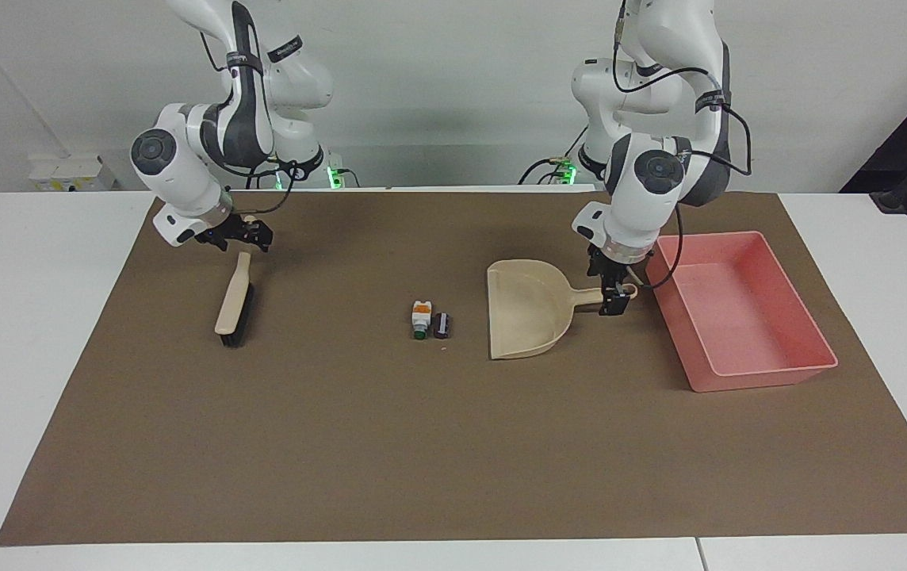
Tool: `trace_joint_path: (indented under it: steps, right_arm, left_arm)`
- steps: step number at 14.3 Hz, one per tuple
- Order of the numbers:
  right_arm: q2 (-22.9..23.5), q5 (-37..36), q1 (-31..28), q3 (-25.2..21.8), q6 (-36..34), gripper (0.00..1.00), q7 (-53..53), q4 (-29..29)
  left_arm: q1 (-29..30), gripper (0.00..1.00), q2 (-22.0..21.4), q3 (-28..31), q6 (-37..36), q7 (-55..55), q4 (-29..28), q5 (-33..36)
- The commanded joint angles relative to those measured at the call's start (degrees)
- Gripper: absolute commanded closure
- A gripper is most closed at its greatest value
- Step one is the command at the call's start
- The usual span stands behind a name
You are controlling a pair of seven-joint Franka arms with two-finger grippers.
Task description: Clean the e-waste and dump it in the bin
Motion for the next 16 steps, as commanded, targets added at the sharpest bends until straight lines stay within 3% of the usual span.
trace_joint_path:
  steps: [1,5,8,11,13,14,15,16]
  right_arm:
    - [-0.76,0.87,-0.73,0.23,1.07,0.14,-2.46,-1.35]
    - [-0.59,0.87,-2.93,0.31,1.24,0.16,-5.18,-2.58]
    - [-0.58,0.87,-2.93,0.31,1.24,0.30,-5.80,-2.58]
    - [-0.58,0.87,-2.84,0.31,1.24,0.51,-5.89,-2.58]
    - [-0.15,0.87,-2.40,0.31,1.24,0.74,-5.89,-2.15]
    - [-0.06,0.87,-2.23,0.40,1.24,0.90,-5.54,-1.80]
    - [0.29,0.87,-2.05,0.40,1.24,0.99,-5.36,-1.18]
    - [0.90,0.87,-1.79,0.58,0.46,1.00,-5.27,0.39]
  left_arm:
    - [-1.46,0.02,-1.01,0.89,2.75,-1.35,-2.75,-0.07]
    - [-2.17,0.08,-1.19,0.89,2.84,-3.99,-3.02,0.28]
    - [-2.17,0.09,-1.28,0.89,3.80,-3.99,-3.63,0.28]
    - [-2.25,0.09,-1.54,0.89,6.44,-4.08,-5.22,0.28]
    - [-2.34,0.13,-1.10,0.89,6.53,-5.13,-5.22,0.28]
    - [-2.34,0.20,-1.10,0.89,6.36,-5.92,-5.13,0.28]
    - [-2.34,0.33,-1.01,0.89,6.36,-6.36,-4.87,0.28]
    - [-2.43,0.43,-0.93,0.89,6.44,-6.89,-4.60,0.28]
